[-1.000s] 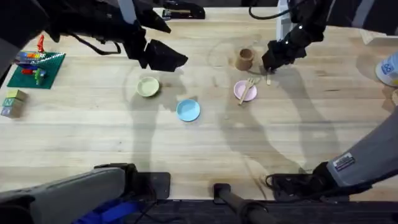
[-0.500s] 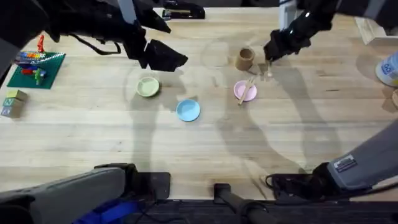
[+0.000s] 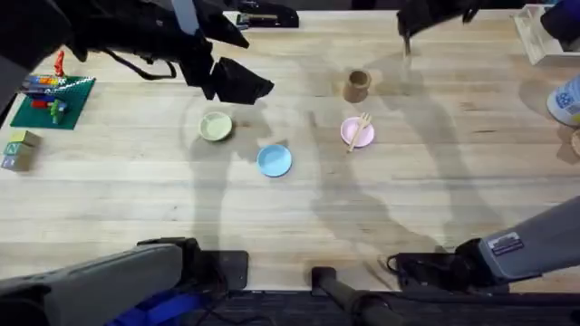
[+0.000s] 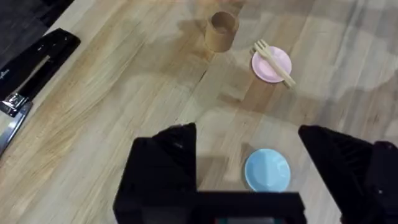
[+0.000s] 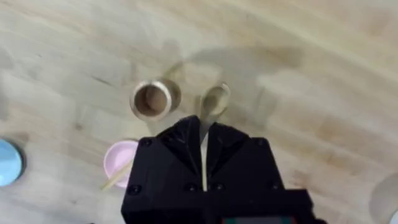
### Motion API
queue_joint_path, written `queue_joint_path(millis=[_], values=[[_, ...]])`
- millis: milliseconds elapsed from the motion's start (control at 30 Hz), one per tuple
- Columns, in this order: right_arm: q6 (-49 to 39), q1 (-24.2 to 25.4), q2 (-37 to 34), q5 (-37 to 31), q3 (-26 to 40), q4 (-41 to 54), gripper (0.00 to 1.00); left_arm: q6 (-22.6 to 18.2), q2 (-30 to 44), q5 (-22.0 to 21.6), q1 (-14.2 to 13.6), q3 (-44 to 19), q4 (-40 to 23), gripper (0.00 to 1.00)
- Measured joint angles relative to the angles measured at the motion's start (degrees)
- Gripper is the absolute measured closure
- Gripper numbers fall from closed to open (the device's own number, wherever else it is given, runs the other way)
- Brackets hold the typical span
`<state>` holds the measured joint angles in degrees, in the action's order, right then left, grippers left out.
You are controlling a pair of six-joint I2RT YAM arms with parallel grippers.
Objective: Pick up a utensil and set it on the pink plate, then put the other utensil in the container.
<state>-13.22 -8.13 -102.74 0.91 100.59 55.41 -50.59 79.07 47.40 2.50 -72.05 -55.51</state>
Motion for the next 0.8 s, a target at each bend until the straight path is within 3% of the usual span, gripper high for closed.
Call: queue_joint_path(millis=[533, 800], values=[[-5.55, -3.31, 10.08, 0.06, 2.48, -7.03, 0.97, 0.0, 0.0, 0.0, 0.0, 0.0, 0.0, 0.006], [-8.31, -5.15, 12.78, 6.02, -0.76, -15.79, 0.97, 0.0, 0.0, 0.0, 0.0, 0.0, 0.0, 0.006]])
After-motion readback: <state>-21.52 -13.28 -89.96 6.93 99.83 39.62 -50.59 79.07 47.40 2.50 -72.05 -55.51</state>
